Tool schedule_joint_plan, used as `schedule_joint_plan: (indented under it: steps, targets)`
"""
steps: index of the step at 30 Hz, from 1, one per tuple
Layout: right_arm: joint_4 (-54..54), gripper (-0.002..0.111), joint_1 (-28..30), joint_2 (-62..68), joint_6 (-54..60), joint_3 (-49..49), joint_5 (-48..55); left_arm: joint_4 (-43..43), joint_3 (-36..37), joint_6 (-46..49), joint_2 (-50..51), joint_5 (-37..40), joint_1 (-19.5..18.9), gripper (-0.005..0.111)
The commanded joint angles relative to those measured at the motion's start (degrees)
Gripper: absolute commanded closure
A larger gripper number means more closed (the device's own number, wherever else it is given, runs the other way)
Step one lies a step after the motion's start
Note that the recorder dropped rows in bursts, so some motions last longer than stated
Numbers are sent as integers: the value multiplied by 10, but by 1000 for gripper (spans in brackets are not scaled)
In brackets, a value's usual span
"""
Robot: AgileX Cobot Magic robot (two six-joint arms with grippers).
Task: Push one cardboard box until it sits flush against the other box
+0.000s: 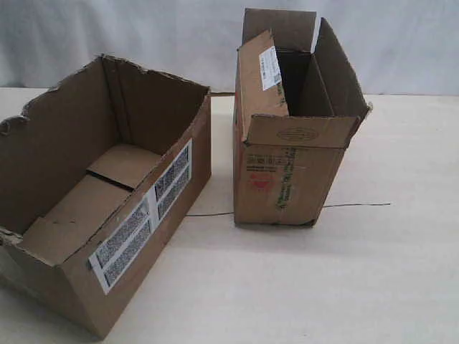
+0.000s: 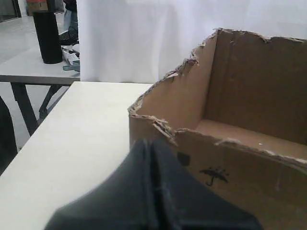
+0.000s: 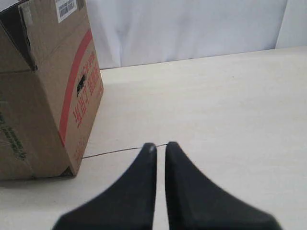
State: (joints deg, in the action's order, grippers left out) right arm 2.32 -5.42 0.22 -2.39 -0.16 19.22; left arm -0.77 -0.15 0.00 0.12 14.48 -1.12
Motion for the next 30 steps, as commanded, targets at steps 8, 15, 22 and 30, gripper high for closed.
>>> schedule_joint_plan:
  steps: [8,15,22,30]
  targets:
    - [-1,103,-1,-2,2,2,2,-25,2,4,-1,-44,4,107]
    - [-1,103,-1,-2,2,2,2,127,2,-98,-1,-269,4,107]
    - [-1,103,-1,-2,2,2,2,137,-141,-6,10,-365,4,107]
    - [-1,103,-1,-2,2,2,2,124,-370,11,210,75,4,107]
